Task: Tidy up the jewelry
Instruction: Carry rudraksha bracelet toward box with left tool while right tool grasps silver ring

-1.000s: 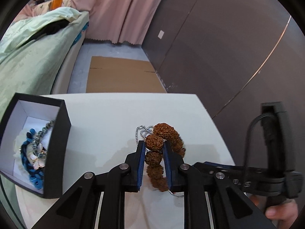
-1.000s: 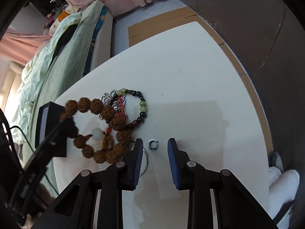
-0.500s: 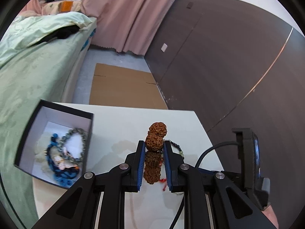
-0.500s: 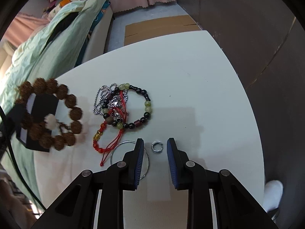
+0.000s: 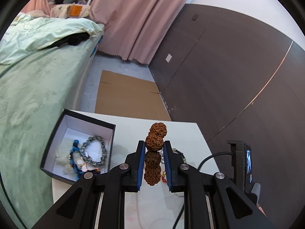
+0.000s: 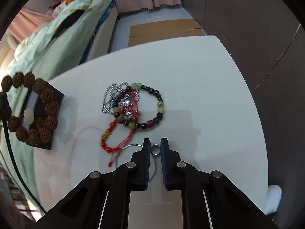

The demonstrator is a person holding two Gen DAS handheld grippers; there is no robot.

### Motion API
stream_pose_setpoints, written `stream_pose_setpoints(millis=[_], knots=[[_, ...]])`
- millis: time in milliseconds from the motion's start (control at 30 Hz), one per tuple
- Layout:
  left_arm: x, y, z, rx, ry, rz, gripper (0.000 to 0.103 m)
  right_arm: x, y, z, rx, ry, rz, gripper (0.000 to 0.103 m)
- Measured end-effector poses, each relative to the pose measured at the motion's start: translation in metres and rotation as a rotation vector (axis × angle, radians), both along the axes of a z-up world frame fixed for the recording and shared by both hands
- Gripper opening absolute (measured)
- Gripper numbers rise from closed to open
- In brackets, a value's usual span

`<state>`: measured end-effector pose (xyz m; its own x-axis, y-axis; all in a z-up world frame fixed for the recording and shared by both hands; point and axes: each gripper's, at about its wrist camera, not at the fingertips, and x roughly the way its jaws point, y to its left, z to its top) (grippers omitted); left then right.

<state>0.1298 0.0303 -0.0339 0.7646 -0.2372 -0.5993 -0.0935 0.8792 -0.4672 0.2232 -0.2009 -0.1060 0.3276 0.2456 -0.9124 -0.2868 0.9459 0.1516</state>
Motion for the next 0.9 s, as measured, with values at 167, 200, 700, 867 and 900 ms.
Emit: stream_pose_setpoints(millis=[167,200,700,867,900], knots=[[-0.010,0.013,0.010,-0.024,-0.026,0.021,0.020,-0.007,-0.006,0.018,0.102,-0.027,-0.004,0.012],[-0.013,0.016,0.012,-0.031,-0.031,0.026,0.020,-0.009,-0.007,0.021,0.128,-0.026,-0.002,0.012],[-0.031,0.058,0.016,0.006,-0.053,0.138,0.020,-0.017,0.038,0.034,0.374,-0.014,0.065,0.012],[-0.028,0.071,0.011,-0.022,-0.046,0.182,0.032,-0.020,0.048,0.038,0.416,-0.025,0.080,0.012],[-0.027,0.072,0.011,-0.010,-0.037,0.191,0.049,-0.020,0.051,0.039,0.423,-0.026,0.084,0.012]])
